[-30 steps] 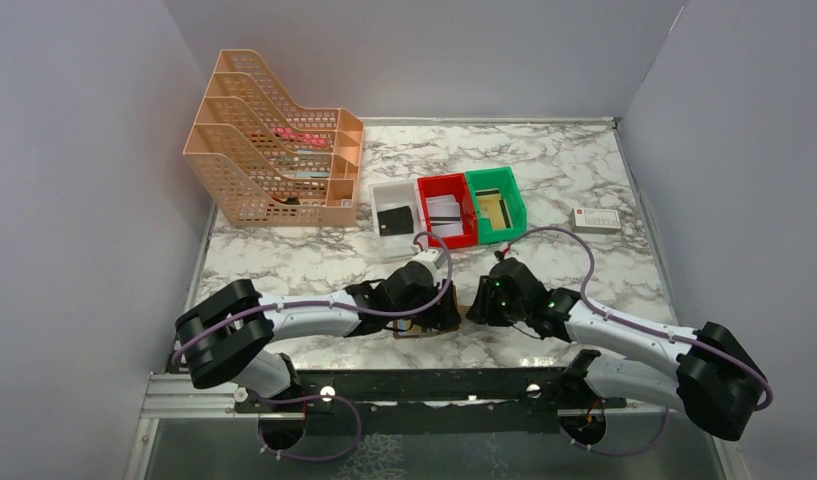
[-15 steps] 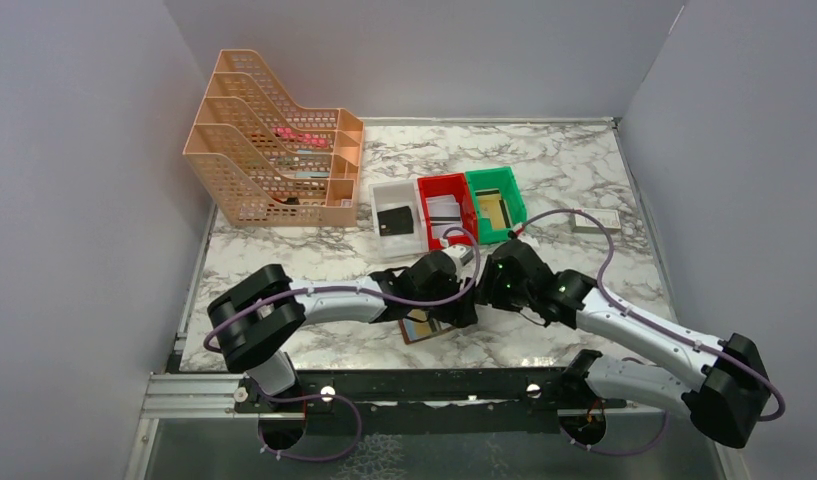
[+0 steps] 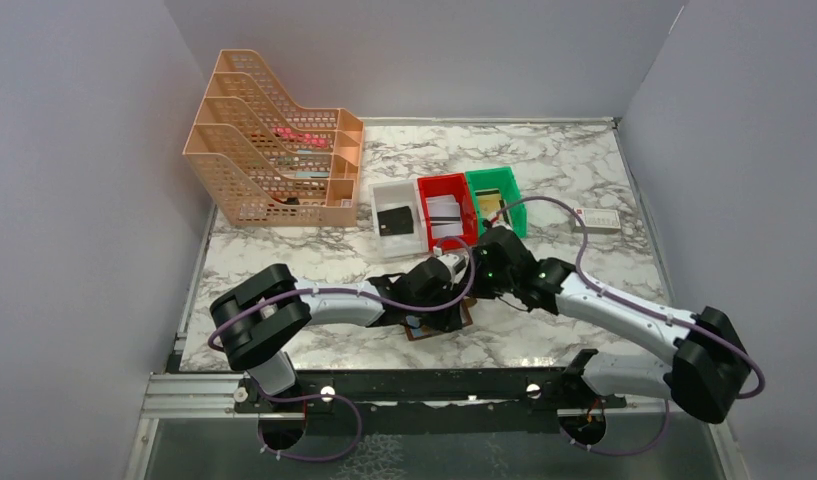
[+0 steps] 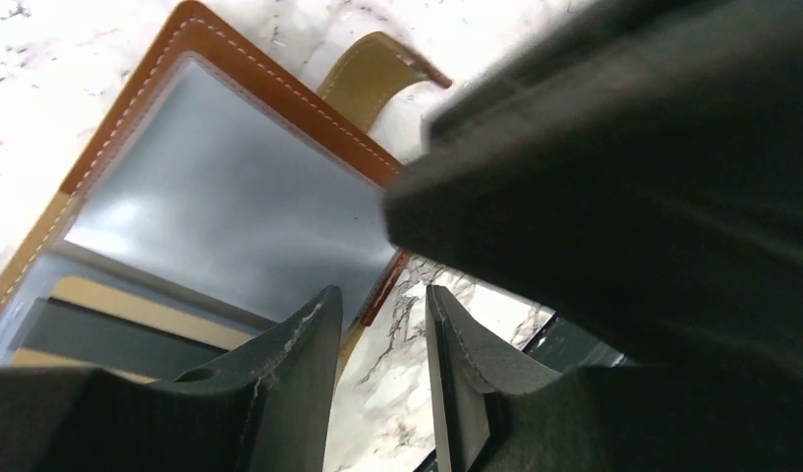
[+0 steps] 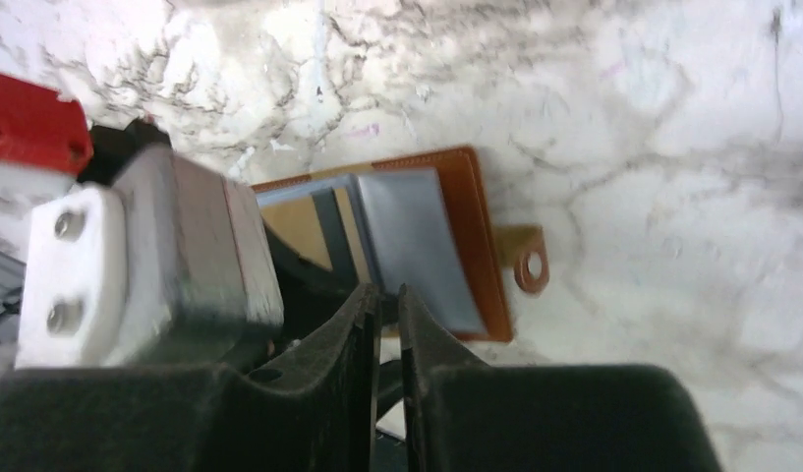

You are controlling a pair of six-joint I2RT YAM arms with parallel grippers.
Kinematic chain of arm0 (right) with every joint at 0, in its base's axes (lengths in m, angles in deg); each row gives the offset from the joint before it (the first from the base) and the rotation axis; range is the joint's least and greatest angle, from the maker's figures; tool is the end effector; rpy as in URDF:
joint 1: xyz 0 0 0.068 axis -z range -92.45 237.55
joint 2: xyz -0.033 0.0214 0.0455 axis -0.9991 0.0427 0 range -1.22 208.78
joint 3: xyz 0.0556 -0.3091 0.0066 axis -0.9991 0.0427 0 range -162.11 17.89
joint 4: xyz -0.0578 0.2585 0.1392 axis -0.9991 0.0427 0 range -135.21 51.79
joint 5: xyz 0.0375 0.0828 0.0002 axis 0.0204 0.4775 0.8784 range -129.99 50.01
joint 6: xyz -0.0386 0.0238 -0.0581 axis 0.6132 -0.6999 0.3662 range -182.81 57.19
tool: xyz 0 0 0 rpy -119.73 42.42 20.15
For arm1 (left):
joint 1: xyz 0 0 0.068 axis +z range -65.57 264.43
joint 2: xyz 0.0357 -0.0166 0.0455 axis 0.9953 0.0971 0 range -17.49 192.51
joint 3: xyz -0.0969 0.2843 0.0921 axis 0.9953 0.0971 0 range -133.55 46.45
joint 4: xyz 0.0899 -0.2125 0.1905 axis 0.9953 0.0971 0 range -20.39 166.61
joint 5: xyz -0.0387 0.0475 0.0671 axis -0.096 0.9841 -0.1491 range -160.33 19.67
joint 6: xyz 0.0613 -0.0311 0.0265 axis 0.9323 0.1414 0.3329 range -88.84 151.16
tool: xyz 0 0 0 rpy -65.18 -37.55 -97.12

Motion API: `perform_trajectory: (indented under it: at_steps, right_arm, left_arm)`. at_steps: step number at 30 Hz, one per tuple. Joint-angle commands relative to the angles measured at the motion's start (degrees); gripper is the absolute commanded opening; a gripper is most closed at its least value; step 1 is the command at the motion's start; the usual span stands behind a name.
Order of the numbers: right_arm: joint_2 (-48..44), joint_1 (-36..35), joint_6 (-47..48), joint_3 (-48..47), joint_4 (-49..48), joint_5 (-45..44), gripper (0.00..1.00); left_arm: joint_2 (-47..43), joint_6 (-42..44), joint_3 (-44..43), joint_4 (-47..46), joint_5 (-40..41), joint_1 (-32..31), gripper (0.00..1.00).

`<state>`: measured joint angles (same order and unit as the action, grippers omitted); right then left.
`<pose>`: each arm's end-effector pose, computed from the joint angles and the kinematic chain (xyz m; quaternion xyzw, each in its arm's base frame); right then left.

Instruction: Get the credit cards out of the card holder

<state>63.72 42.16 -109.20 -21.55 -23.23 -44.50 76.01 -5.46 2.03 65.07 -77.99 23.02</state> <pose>0.1894 0.1851 0.2228 0.0224 0.9311 0.2345 0.2785 0.1684 -0.3261 0.1488 0.2227 0.8933 -0.3314 0.2064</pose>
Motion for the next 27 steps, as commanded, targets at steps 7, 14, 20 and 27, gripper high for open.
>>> perform_trajectory:
  at_steps: [7, 14, 20, 27]
  right_arm:
    - [13.6, 2.1, 4.9, -2.6, -12.1, 14.1, 0.17]
    - [18.4, 3.2, 3.9, 2.6, -17.8, 17.5, 0.17]
    - [21.4, 3.6, 1.0, 6.7, -19.0, 14.5, 0.17]
    - [19.3, 3.6, 1.7, 8.5, -19.8, 15.5, 0.18]
  left_arm:
    - [1.0, -2.5, 0.5, 0.8, 3.2, 0.2, 0.4]
    - [-2.4, -3.1, 2.1, 2.3, 6.3, 0.2, 0.4]
    - [-8.8, -3.7, 2.6, 6.6, 11.9, 0.4, 0.44]
    - [-15.8, -8.5, 2.5, 17.6, 20.9, 0.9, 0.63]
